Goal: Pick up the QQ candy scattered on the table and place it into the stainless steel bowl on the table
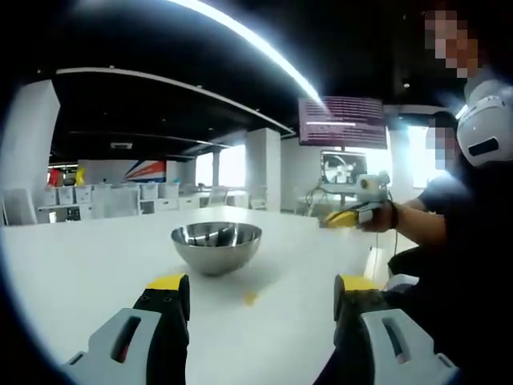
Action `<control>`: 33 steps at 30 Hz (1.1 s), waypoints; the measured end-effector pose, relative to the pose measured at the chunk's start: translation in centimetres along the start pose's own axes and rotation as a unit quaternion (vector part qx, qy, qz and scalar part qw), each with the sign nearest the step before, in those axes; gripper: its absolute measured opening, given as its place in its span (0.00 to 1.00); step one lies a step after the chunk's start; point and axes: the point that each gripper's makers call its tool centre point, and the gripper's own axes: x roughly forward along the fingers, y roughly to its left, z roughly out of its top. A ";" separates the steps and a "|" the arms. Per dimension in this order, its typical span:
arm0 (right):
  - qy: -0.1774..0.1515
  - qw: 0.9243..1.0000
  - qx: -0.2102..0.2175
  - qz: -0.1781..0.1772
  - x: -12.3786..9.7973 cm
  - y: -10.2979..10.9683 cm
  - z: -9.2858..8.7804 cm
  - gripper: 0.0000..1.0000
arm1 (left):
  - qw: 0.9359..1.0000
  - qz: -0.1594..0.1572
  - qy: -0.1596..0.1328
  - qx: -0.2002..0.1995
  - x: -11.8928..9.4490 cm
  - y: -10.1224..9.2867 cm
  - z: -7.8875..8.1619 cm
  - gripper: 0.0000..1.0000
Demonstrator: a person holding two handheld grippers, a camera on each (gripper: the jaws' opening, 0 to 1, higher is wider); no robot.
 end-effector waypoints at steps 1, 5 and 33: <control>-0.003 1.000 0.003 -0.006 -0.3 -0.3 -0.1 0.08 | 1.000 0.000 0.001 -0.001 0.1 0.0 -0.1 0.74; -0.008 1.000 0.013 -0.016 -0.6 -0.8 -0.2 0.08 | 1.000 -0.005 0.002 0.000 0.3 -0.3 -0.2 0.74; 0.081 0.991 -0.095 0.050 9.6 -4.6 4.9 0.08 | 1.000 -0.013 0.007 -0.005 0.3 -0.2 -0.7 0.73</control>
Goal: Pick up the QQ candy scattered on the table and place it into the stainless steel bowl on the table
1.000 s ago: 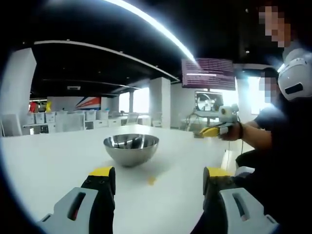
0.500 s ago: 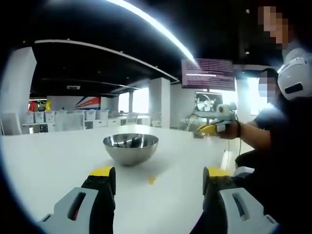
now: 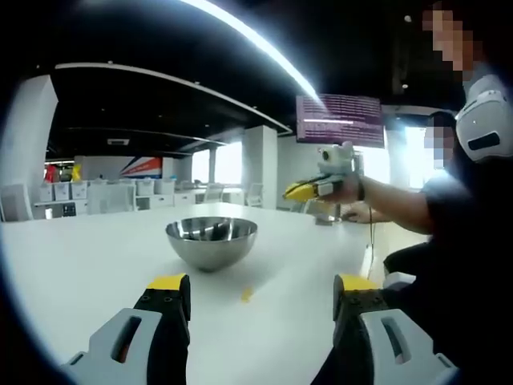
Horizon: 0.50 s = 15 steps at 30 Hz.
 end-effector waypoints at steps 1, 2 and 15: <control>0.014 1.000 -0.003 0.011 0.9 -0.1 -0.2 0.08 | 1.000 0.000 0.000 0.000 0.0 0.0 0.0 0.73; 0.023 1.000 -0.009 0.013 1.4 -0.3 -0.2 0.08 | 1.000 0.001 0.000 -0.001 -0.1 0.1 0.0 0.73; 0.161 0.978 -0.102 0.081 9.5 -2.6 -0.8 0.09 | 1.000 0.005 0.014 0.001 0.1 0.6 -0.6 0.73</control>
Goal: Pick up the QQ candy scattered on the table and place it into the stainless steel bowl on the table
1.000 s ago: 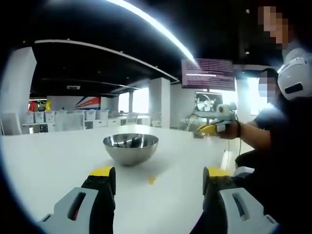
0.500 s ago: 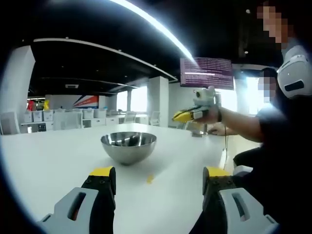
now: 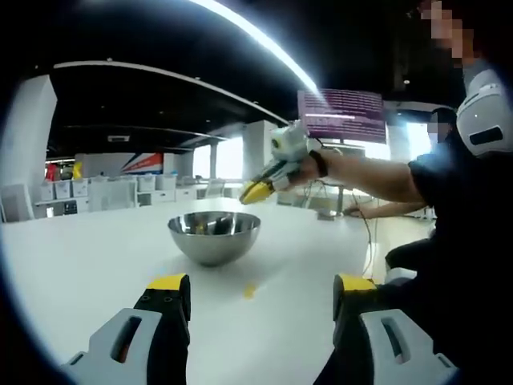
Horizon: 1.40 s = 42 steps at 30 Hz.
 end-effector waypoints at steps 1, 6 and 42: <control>0.020 1.000 -0.012 0.005 0.7 -0.2 -0.3 0.09 | 1.000 0.001 0.000 0.000 0.0 0.0 0.0 0.73; 0.089 0.995 -0.048 0.023 3.1 -0.8 -2.1 0.09 | 1.000 0.004 -0.001 -0.002 -0.1 0.2 0.0 0.73; 0.075 0.996 -0.046 0.004 0.3 0.8 -1.6 0.18 | 1.000 0.010 -0.013 -0.003 -0.8 1.0 0.3 0.72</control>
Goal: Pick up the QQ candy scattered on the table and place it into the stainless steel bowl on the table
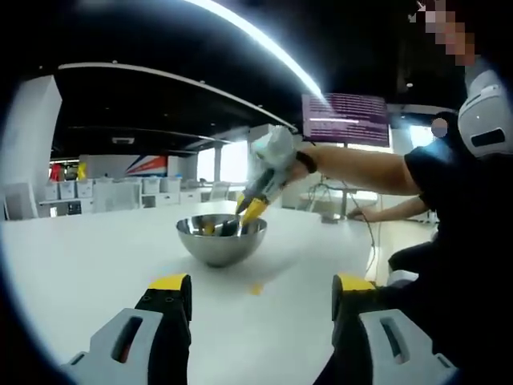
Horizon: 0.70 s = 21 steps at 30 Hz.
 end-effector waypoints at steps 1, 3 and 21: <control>-0.014 1.000 0.008 -0.005 -0.5 0.1 0.0 0.18 | 1.000 0.000 0.002 0.000 0.1 -0.1 -0.1 0.72; -0.037 0.999 0.027 -0.018 -1.4 0.1 -0.3 0.18 | 1.000 0.000 0.005 0.001 0.1 -0.1 -0.2 0.72; -0.360 0.906 0.195 -0.110 -13.1 6.3 -0.1 0.20 | 1.000 -0.007 -0.001 0.004 1.2 -1.3 0.7 0.73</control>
